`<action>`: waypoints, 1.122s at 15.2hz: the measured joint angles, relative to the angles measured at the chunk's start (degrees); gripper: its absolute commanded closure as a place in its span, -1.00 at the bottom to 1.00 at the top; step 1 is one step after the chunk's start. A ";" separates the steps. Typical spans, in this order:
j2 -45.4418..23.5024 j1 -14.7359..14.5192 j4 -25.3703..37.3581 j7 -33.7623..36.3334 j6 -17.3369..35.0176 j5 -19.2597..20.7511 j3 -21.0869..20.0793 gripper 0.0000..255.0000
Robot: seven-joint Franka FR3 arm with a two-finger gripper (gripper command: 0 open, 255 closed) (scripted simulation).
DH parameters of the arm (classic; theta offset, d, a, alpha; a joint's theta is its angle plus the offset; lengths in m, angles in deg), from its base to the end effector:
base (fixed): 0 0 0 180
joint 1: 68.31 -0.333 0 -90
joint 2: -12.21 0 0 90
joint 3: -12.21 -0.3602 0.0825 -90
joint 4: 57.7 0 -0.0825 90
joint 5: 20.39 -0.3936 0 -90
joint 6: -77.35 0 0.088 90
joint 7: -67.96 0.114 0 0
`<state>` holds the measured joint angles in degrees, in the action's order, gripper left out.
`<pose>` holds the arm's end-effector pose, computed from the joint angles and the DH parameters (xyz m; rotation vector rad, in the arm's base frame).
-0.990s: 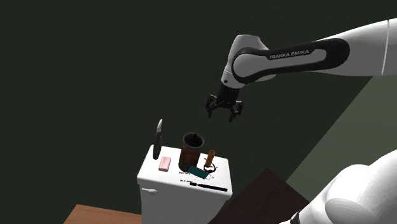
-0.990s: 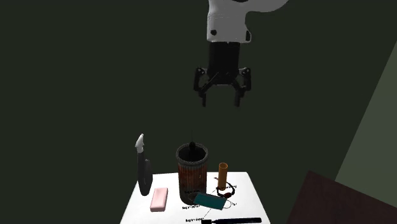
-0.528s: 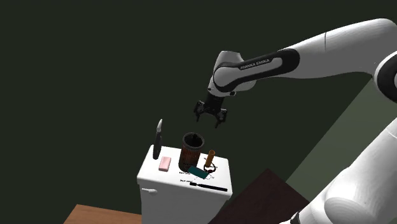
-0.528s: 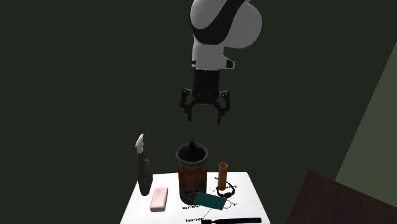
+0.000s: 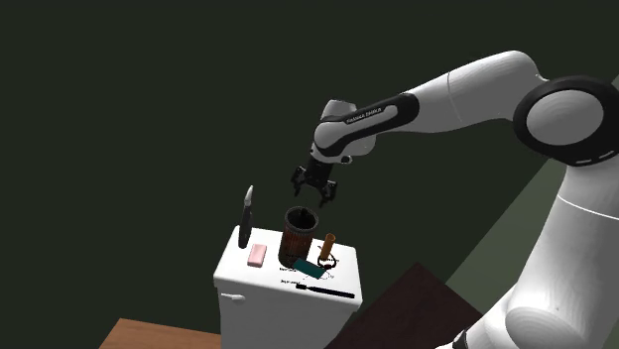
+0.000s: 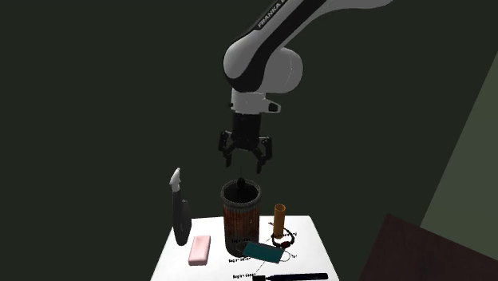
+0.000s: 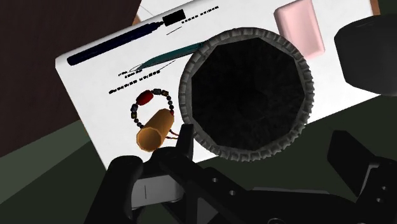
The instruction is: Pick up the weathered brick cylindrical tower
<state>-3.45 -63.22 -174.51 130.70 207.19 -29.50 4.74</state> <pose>0.6051 0.0271 0.3365 -2.5324 1.6632 0.1842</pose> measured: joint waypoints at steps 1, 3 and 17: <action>-0.44 0.02 -0.26 -0.05 0.68 -0.06 0.03 -1.00; -1.66 -0.06 -0.58 -0.13 2.22 -0.11 0.02 -1.00; -2.61 -0.05 -1.10 -0.38 3.72 -0.18 0.04 1.00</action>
<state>-6.06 -63.27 -175.61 130.32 210.91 -29.68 4.78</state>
